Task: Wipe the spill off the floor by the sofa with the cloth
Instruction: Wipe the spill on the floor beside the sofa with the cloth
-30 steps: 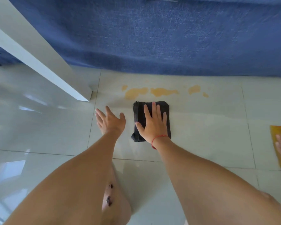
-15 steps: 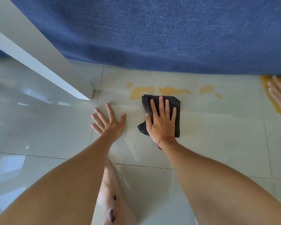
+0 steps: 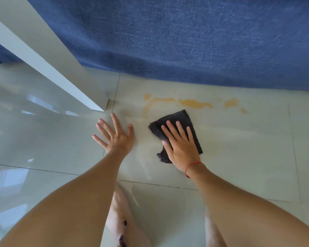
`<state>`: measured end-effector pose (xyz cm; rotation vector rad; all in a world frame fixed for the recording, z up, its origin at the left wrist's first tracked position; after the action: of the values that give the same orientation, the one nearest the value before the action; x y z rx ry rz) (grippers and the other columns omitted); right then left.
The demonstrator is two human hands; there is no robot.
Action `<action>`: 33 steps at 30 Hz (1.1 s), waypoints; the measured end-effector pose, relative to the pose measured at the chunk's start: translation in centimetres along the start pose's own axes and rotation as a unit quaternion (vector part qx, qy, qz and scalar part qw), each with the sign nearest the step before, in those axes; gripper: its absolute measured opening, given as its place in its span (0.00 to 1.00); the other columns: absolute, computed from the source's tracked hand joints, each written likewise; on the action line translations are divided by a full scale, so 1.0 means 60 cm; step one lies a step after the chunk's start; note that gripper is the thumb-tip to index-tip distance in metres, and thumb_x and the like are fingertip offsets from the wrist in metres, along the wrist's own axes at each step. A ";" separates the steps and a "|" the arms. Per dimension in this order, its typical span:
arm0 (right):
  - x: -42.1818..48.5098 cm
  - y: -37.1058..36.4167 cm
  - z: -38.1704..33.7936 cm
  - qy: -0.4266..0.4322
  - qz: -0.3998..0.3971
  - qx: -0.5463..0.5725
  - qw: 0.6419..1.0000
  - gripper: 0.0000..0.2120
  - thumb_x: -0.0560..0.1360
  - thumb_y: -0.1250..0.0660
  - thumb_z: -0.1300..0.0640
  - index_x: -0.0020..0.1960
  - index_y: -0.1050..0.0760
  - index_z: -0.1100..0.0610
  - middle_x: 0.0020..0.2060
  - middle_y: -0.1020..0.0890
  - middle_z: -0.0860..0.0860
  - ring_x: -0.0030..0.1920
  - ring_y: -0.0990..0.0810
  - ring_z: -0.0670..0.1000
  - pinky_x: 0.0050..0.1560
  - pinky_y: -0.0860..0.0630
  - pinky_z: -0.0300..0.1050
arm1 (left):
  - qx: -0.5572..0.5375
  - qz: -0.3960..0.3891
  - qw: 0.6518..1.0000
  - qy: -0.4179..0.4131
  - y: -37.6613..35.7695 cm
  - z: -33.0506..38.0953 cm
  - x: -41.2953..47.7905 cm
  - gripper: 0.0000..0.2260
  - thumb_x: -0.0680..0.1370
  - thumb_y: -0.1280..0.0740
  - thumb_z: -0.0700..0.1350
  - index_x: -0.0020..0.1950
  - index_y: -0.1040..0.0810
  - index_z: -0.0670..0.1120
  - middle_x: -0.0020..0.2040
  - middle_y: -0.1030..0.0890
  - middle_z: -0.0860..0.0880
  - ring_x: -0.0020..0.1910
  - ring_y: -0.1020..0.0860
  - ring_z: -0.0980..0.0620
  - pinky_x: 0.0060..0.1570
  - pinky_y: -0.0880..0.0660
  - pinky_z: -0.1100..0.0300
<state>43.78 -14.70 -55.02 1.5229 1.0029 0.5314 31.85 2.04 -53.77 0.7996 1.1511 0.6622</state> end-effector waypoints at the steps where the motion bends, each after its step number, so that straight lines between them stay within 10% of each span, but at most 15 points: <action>1: -0.008 0.005 0.021 -0.018 0.005 -0.001 1.000 0.25 0.80 0.52 0.45 0.75 0.39 0.50 0.76 0.37 0.48 0.76 0.41 0.55 0.74 0.54 0.55 | -0.004 -0.012 1.000 0.006 0.001 -0.005 0.004 0.33 0.79 0.54 0.64 0.78 0.66 0.56 0.78 0.70 0.46 0.76 0.70 0.47 0.71 0.70 0.42; 10: 0.101 0.024 0.013 -0.178 0.032 0.034 0.983 0.26 0.81 0.55 0.45 0.78 0.51 0.48 0.79 0.51 0.48 0.78 0.55 0.57 0.74 0.61 0.64 | -0.017 -0.065 0.998 0.000 0.003 -0.019 0.014 0.34 0.79 0.53 0.65 0.78 0.68 0.56 0.76 0.73 0.47 0.76 0.72 0.47 0.71 0.68 0.41; 22: 0.040 0.000 -0.058 0.029 -0.025 0.003 0.999 0.25 0.79 0.53 0.46 0.75 0.39 0.49 0.76 0.38 0.47 0.76 0.42 0.55 0.74 0.54 0.56 | -0.050 -0.014 0.998 -0.020 0.009 -0.034 0.008 0.29 0.82 0.55 0.59 0.79 0.65 0.56 0.78 0.70 0.47 0.77 0.69 0.49 0.72 0.69 0.43; 33: 0.105 0.024 0.006 -0.187 0.029 0.040 0.981 0.25 0.82 0.54 0.45 0.78 0.52 0.47 0.79 0.52 0.48 0.78 0.57 0.58 0.74 0.62 0.64 | -0.033 -0.034 0.999 0.008 0.011 -0.059 0.019 0.30 0.79 0.55 0.65 0.76 0.66 0.64 0.77 0.73 0.49 0.76 0.72 0.48 0.69 0.70 0.37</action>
<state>47.81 -9.63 -54.98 1.6523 0.6967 0.2312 28.75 4.05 -54.53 0.6970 1.1611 0.6469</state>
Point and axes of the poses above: each hand's wrist, its own x-axis towards the middle knuckle, its own y-axis out of the back of the hand, z = x × y, the point moved 4 cm from there along x, towards the middle knuckle
